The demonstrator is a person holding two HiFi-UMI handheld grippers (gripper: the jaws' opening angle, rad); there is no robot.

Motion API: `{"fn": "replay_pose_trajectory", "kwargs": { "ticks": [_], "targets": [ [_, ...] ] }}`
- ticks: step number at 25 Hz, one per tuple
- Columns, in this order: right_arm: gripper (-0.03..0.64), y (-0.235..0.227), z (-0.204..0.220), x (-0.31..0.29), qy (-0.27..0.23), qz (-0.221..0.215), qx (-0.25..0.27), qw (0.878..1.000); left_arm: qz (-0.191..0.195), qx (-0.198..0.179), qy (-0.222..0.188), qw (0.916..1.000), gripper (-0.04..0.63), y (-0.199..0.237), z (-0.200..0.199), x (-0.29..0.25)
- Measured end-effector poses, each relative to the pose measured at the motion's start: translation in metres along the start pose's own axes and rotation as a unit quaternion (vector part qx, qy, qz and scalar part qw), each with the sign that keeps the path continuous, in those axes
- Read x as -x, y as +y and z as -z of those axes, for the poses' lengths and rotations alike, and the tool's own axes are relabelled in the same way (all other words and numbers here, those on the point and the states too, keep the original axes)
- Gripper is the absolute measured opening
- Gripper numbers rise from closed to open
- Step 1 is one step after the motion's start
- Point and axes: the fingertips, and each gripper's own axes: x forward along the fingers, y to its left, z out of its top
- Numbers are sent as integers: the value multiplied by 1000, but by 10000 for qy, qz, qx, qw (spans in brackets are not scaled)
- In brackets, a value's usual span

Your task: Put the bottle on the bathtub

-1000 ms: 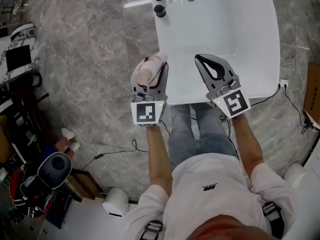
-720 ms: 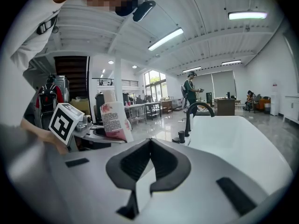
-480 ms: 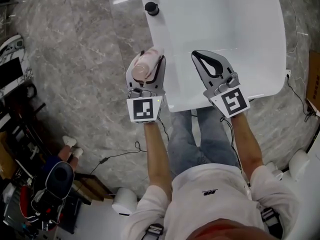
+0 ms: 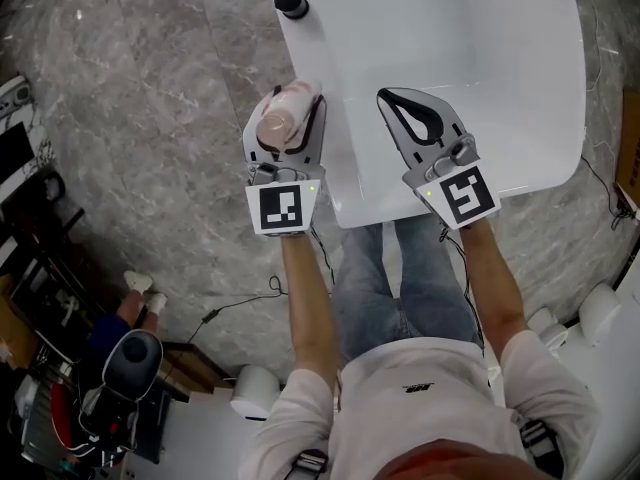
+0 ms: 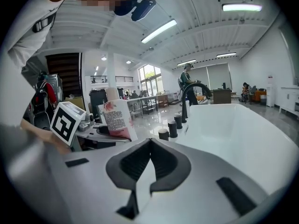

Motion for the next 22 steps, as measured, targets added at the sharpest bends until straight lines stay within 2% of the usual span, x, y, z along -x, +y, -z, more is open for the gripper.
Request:
{"fn": "replay_pose_trajectory", "kwargs": {
  "ticks": [12,22],
  "targets": [
    [-6,-12,30,-22,121,85,-141,9998,145,-71,136,9998,232,6,30,-32],
    [-6,-21,39,-25,165,133,-186,9996,197,-191,207,9994,233,8,37,-50]
  ]
}}
